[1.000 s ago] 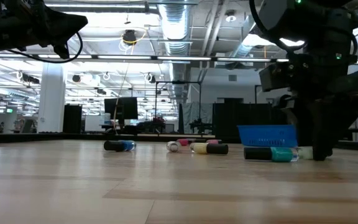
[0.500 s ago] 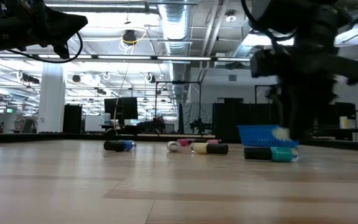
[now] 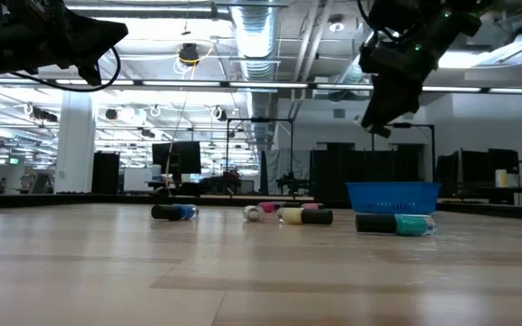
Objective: Pick & Place Nail Polish
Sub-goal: Put the light green nail polish bottle into the blue bin
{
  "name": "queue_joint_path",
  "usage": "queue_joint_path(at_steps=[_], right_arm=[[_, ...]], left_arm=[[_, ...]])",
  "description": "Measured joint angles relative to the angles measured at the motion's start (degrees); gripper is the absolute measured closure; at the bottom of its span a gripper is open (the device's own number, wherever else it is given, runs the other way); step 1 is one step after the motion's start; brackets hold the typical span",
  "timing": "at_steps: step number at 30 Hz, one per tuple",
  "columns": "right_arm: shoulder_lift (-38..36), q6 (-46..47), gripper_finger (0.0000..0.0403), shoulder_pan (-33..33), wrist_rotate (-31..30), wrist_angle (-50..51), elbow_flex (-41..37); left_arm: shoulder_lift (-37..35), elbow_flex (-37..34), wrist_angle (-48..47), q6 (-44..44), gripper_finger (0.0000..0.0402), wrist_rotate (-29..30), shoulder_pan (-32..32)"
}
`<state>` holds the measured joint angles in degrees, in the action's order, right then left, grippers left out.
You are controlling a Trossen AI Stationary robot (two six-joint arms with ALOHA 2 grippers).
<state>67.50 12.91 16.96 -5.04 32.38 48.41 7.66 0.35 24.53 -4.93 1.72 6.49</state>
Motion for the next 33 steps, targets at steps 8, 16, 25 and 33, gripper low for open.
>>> queue_joint_path(at_steps=[8, 16, 25, 33], right_arm=[[0.29, 0.63, 0.0286, 14.84, 0.0, 0.82, 0.06], [9.73, 0.63, 0.0284, 21.42, 0.31, 3.4, 0.06], [16.83, -1.12, 0.0283, 24.14, 0.61, 6.05, 0.08], [21.06, -1.32, 0.0282, 24.03, 0.59, 5.79, 0.08]], left_arm=[[0.0, 0.0, 0.0, -0.02, 0.039, 0.0, 0.01], [0.01, 0.0, 0.0, 0.0, 0.039, 0.0, 0.01], [0.02, -0.01, 0.0, 0.0, 0.039, 0.0, 0.0], [0.02, 0.0, 0.0, 0.0, 0.039, 0.0, 0.0]])
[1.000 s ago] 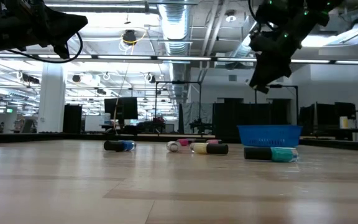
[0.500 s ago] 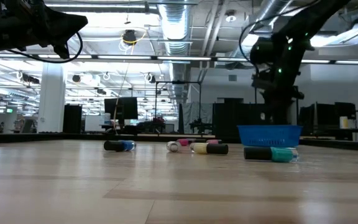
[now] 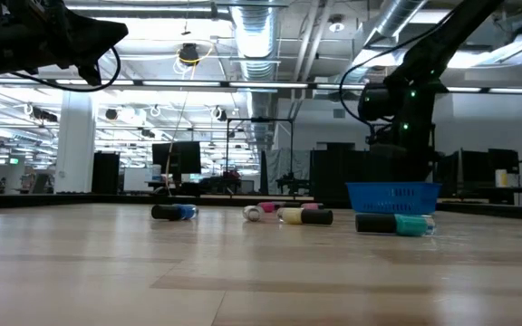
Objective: Pick & Place Nail Polish
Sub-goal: Put the light green nail polish bottle into the blue bin, then put the light blue nail polish bottle into the blue bin
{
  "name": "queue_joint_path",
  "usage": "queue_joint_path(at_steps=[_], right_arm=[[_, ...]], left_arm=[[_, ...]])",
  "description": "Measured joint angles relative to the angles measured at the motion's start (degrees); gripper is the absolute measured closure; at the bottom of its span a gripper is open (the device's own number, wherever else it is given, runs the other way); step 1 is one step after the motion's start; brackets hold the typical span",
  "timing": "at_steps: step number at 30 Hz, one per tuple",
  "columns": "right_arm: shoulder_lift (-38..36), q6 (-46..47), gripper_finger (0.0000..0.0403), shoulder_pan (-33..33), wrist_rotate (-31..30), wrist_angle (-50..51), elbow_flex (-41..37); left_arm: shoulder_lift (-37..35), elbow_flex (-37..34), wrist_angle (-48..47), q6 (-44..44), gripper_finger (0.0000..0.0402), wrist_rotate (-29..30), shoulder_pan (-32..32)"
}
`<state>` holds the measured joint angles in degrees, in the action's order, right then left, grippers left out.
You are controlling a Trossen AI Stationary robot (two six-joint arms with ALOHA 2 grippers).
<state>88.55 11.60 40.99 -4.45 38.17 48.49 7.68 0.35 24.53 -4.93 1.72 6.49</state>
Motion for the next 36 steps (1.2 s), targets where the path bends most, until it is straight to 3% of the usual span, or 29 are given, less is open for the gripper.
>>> queue_joint_path(at_steps=[7, 15, 25, 30, 36], right_arm=[[2.46, -1.55, 0.0265, 0.0, -0.14, -0.2, 0.23], [2.56, -2.38, 0.0215, 0.0, -0.04, 1.49, 2.16], [-3.1, -4.94, 0.0185, -0.76, 0.37, 8.26, 13.72], [-8.27, -7.57, 0.0192, -6.78, 5.16, 9.4, 18.75], [-10.62, -7.59, 0.0195, -20.58, 5.51, 9.89, 19.12]], left_arm=[[0.0, 0.0, 0.0, 0.0, 0.039, 0.0, 0.01], [0.0, 0.01, -0.01, 0.0, 0.039, 0.0, 0.0], [0.0, 0.0, -0.01, 0.0, 0.039, 0.0, -0.01], [0.0, 0.01, 0.0, -0.02, 0.039, 0.0, -0.01], [0.0, 0.01, 0.0, -0.01, 0.039, 0.0, 0.01]])
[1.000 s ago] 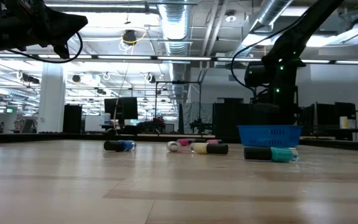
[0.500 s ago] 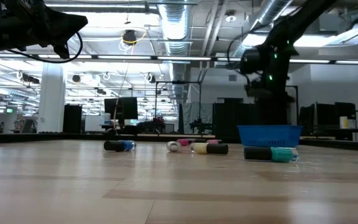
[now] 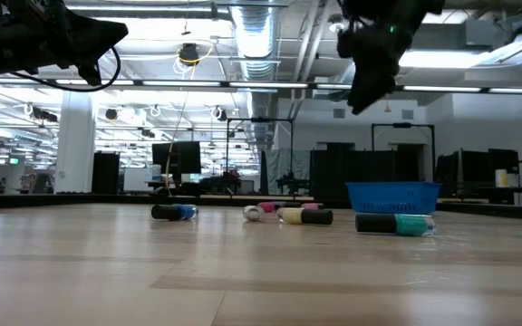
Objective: Pick & Place Nail Polish
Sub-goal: Put the light blue nail polish bottle into the blue bin
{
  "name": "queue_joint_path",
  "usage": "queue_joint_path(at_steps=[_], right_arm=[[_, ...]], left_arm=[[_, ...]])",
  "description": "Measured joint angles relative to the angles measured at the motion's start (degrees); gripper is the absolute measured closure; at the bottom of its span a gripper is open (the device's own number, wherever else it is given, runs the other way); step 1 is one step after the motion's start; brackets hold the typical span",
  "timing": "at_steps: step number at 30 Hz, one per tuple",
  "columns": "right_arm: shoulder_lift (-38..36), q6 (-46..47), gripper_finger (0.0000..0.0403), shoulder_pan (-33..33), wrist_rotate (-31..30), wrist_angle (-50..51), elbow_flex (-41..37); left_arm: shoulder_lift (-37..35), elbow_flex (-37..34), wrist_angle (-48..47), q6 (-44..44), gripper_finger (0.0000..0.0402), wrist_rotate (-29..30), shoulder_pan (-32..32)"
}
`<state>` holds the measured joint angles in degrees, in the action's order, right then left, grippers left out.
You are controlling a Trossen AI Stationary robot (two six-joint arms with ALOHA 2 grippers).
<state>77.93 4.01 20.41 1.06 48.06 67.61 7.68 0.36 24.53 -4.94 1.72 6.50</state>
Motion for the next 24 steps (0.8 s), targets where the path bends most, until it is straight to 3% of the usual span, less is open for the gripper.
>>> queue_joint_path(at_steps=[13, 24], right_arm=[[9.22, 12.76, 0.0184, -27.18, 0.04, -5.65, -0.07], [22.43, 19.93, 0.0184, -36.53, 0.46, -10.5, -0.03]], left_arm=[[0.62, -0.01, -0.11, 0.01, 0.039, -0.01, 0.0], [5.13, -0.01, 1.58, -0.01, 0.039, 0.44, -0.02]])
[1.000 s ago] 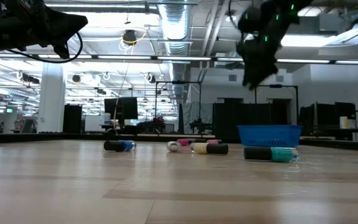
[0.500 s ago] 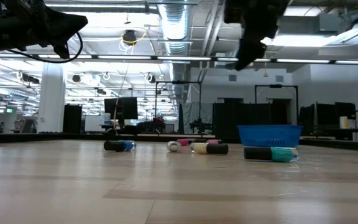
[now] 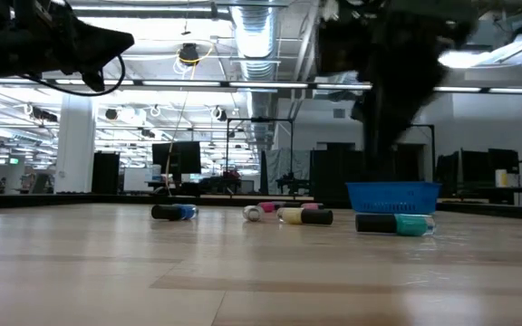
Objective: Pick & Place Nail Polish
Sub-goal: Put the light blue nail polish bottle into the blue bin
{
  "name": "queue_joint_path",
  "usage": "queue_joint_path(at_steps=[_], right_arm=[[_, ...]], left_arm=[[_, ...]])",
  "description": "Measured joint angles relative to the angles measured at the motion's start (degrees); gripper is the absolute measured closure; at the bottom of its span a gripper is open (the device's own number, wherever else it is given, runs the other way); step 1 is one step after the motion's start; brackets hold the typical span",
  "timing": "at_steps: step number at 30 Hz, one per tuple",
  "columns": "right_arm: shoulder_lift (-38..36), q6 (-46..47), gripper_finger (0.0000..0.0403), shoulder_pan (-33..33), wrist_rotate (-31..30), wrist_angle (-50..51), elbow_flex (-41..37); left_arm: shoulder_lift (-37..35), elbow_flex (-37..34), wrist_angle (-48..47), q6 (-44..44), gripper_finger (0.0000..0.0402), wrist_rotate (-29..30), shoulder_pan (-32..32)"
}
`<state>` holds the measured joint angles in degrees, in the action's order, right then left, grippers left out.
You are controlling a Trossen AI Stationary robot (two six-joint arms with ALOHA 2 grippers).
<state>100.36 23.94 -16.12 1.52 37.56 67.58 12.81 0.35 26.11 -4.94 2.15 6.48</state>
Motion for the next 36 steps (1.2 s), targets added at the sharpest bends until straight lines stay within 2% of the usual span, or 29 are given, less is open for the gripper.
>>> queue_joint_path(at_steps=[6, 12, 20, 23, 31, 36], right_arm=[[5.56, 1.01, 0.0184, -2.2, 0.02, -1.74, 0.87], [9.61, 1.59, 0.0185, -2.27, 0.02, 2.26, 0.75], [10.33, -0.57, 0.0191, -2.25, 0.17, 3.3, 0.93], [10.38, -1.25, 0.0219, -2.23, -0.13, 3.51, 0.88], [10.45, -1.42, 0.033, -2.07, 0.35, 3.56, 0.82], [10.51, -1.5, 0.0351, -1.34, 1.04, 3.57, 0.8]], left_arm=[[2.06, -0.01, 0.73, 0.01, 0.039, 0.0, 0.02], [5.21, 0.01, 1.81, 0.01, 0.039, -0.05, 0.02], [7.25, 0.01, 1.9, -0.01, 0.039, -0.02, -0.02], [7.44, 0.0, 2.05, 0.0, 0.039, -0.02, -0.02], [7.44, 0.01, 2.19, 0.01, 0.039, -0.02, -0.02], [7.44, 0.01, 2.29, -0.01, 0.039, -0.02, -0.02]])
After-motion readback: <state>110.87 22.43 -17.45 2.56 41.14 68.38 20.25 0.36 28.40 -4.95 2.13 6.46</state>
